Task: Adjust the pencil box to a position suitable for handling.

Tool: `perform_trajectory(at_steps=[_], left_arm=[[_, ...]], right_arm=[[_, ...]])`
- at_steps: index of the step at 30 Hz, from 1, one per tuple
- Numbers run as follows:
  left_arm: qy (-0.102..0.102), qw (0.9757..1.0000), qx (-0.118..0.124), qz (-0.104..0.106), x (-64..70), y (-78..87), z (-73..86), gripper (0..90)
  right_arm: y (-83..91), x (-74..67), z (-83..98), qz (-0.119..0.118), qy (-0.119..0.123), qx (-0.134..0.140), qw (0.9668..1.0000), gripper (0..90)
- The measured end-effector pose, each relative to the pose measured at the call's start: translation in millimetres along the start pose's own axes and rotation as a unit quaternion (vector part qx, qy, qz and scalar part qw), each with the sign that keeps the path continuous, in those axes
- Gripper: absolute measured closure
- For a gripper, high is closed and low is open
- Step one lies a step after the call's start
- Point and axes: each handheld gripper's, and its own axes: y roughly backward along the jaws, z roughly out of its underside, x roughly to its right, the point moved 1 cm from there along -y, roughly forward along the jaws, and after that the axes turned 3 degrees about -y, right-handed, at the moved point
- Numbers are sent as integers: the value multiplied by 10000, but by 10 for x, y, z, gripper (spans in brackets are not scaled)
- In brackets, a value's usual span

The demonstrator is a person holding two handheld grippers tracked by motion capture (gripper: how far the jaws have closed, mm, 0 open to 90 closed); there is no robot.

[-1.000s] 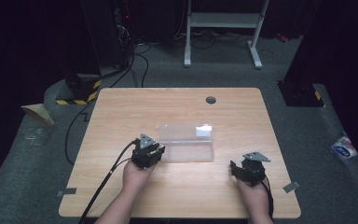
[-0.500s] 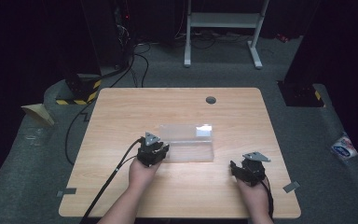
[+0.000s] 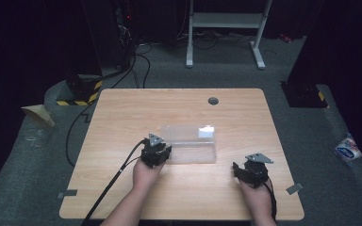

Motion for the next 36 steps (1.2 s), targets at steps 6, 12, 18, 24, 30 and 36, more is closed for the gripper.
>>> perform_trajectory(at_steps=[6, 12, 18, 24, 30, 36], left_arm=[[49, 10000, 22, 12, 11, -19, 4, 675], [48, 10000, 2, -26, 20, -41, 18, 675], [50, 10000, -12, -82, 7, -50, 16, 675], [52, 9999, -17, -94, 19, -62, 24, 674], [57, 9999, -33, -143, 16, -71, 31, 672], [97, 9997, 74, -190, 2, -51, 16, 557]], right_arm=[[0, 0, 0, 1, 1, 1, 10000, 340], [0, 0, 0, 0, 1, -1, 10000, 340], [0, 0, 0, 1, -1, -1, 10000, 340], [0, 0, 0, 0, 0, 1, 10000, 340], [0, 0, 0, 1, 1, 0, 10000, 340], [0, 0, 0, -3, 1, -1, 10000, 340]])
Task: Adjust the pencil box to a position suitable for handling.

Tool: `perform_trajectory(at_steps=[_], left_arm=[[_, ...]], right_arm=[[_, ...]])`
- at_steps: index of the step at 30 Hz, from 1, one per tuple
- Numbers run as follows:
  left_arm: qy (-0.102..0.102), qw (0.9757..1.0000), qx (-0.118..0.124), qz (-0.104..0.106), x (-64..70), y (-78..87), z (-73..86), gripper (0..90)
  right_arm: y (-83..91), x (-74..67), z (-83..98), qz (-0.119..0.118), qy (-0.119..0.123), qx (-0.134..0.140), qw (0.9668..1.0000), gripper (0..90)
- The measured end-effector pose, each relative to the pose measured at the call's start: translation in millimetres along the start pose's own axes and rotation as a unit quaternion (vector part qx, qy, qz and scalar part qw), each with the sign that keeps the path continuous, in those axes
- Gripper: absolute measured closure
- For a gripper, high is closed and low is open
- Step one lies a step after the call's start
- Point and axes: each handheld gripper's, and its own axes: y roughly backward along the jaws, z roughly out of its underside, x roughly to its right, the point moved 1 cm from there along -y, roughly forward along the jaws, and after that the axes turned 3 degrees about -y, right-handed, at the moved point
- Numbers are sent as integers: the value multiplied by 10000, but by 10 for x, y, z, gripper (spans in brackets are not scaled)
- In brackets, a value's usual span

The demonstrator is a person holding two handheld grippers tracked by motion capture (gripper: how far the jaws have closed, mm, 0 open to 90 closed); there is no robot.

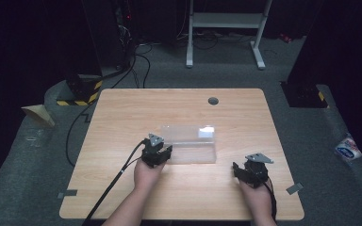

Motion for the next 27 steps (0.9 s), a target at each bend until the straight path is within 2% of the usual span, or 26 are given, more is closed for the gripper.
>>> perform_trajectory(at_steps=[6, 12, 17, 26, 27], left_arm=[[10, 10000, 40, 60, -11, 24, -7, 548], [-17, 9997, 94, 242, -24, 59, -10, 511], [-33, 9995, 106, 306, -36, 94, -6, 480], [-51, 9991, 182, 389, -94, 226, 21, 367], [-5, 9989, 191, 435, -124, 259, 38, 351]], right_arm=[[0, 0, 0, -1, 0, 0, 10000, 340], [0, 0, 0, 0, 1, 0, 10000, 340], [0, 0, 0, 0, 0, 0, 10000, 340], [0, 0, 0, 1, 1, 0, 10000, 340], [0, 0, 0, 1, 2, 1, 10000, 340]])
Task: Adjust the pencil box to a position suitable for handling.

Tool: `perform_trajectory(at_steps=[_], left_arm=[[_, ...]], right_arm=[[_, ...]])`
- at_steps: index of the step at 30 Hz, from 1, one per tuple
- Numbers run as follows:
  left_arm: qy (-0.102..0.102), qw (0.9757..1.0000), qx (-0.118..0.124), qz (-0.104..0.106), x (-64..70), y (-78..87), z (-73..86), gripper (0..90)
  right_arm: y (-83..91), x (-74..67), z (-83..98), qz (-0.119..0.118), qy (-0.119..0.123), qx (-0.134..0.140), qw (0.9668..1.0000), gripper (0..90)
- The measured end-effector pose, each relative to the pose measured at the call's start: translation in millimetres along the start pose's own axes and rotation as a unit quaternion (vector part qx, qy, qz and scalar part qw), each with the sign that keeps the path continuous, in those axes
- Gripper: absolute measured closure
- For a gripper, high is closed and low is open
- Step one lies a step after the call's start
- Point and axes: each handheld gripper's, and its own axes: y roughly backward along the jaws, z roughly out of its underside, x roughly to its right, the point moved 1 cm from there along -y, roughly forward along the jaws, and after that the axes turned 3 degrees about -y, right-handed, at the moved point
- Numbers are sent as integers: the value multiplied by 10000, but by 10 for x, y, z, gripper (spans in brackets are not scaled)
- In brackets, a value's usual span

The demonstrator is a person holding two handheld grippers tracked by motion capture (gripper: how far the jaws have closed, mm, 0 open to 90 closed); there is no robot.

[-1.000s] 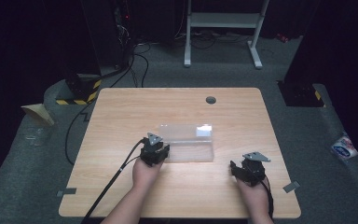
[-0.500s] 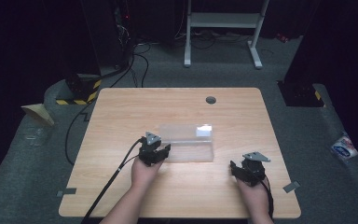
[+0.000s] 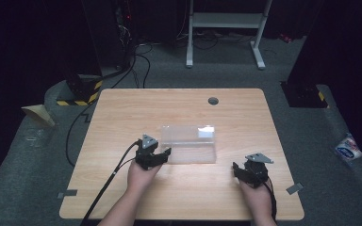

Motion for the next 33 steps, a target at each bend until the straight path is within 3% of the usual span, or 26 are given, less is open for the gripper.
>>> perform_trajectory(at_steps=[16, 22, 27, 31, 33], left_arm=[[-82, 9999, 2, 64, -280, 344, 205, 226], [-106, 9998, -132, -73, -451, 474, 375, 201], [-162, 9985, -403, -318, -644, 586, 673, 190], [-213, 9971, -587, -441, -693, 652, 833, 190], [-350, 9961, -602, -551, -667, 686, 855, 191]], right_arm=[[0, -1, 0, 2, 1, 0, 10000, 340], [0, -1, 0, 2, 0, 0, 10000, 340], [1, -1, 0, 3, -2, -1, 10000, 340], [1, -2, 1, 5, 0, -1, 10000, 339], [0, 0, 1, 8, 18, 5, 10000, 339]])
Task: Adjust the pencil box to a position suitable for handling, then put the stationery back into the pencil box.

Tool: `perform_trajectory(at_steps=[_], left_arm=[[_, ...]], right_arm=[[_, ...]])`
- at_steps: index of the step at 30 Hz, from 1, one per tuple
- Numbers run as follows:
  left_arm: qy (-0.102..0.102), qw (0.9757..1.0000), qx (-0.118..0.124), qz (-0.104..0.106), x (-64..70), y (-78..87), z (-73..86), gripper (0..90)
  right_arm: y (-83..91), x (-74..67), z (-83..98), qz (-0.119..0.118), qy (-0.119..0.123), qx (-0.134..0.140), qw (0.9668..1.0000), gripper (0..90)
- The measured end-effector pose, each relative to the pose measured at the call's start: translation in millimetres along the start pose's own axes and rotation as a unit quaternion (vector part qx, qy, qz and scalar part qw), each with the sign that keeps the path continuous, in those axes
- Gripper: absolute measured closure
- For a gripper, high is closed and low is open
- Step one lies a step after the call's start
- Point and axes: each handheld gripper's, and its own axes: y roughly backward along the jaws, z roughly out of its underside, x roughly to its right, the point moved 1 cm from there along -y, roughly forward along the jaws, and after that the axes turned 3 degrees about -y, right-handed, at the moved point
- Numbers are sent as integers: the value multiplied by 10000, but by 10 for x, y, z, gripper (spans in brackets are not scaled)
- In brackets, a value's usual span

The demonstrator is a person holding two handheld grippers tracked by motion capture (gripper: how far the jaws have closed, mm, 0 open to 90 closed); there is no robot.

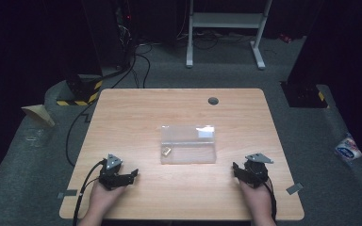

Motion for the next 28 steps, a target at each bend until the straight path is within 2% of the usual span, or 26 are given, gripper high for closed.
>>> perform_trajectory(at_steps=[1, 8, 28], left_arm=[[-24, 10000, -87, 5, 13, -8, 11, 190], [-19, 10000, -19, 16, 29, -8, 33, 163], [-19, 10000, 40, -10, 44, 14, 47, 225]], right_arm=[[0, 0, 0, 0, 1, 0, 10000, 339], [2, -1, 1, 0, -2, -15, 10000, 339], [1, -2, 0, -5, -8, -17, 10000, 339]])
